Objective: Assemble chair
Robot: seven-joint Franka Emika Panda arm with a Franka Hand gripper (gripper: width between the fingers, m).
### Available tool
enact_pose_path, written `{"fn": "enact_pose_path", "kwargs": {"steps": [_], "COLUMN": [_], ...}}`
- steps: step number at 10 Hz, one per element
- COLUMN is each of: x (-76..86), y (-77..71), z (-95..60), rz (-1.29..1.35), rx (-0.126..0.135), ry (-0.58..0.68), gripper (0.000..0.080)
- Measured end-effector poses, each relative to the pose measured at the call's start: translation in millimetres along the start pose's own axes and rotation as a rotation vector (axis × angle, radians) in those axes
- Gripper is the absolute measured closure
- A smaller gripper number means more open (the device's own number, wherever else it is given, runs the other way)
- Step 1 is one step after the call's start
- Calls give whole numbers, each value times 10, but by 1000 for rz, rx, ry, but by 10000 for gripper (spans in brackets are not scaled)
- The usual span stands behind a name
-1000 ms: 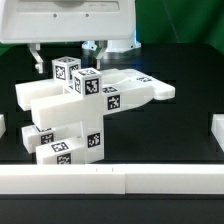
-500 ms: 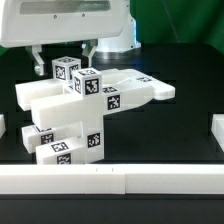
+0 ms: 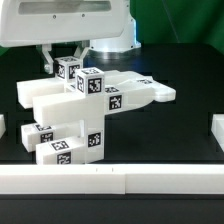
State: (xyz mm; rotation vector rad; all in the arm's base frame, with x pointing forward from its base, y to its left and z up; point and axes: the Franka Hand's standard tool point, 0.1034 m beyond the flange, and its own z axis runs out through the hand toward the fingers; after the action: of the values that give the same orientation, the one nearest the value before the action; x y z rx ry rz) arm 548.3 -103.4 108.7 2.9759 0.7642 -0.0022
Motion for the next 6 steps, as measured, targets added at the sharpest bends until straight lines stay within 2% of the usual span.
{"fn": "enact_pose_path", "kwargs": {"steps": [6], "x": [-7], "y": [-26], "z": [1], "rz": [522], "rx": [11], "ry": [-12], "gripper": [518]}}
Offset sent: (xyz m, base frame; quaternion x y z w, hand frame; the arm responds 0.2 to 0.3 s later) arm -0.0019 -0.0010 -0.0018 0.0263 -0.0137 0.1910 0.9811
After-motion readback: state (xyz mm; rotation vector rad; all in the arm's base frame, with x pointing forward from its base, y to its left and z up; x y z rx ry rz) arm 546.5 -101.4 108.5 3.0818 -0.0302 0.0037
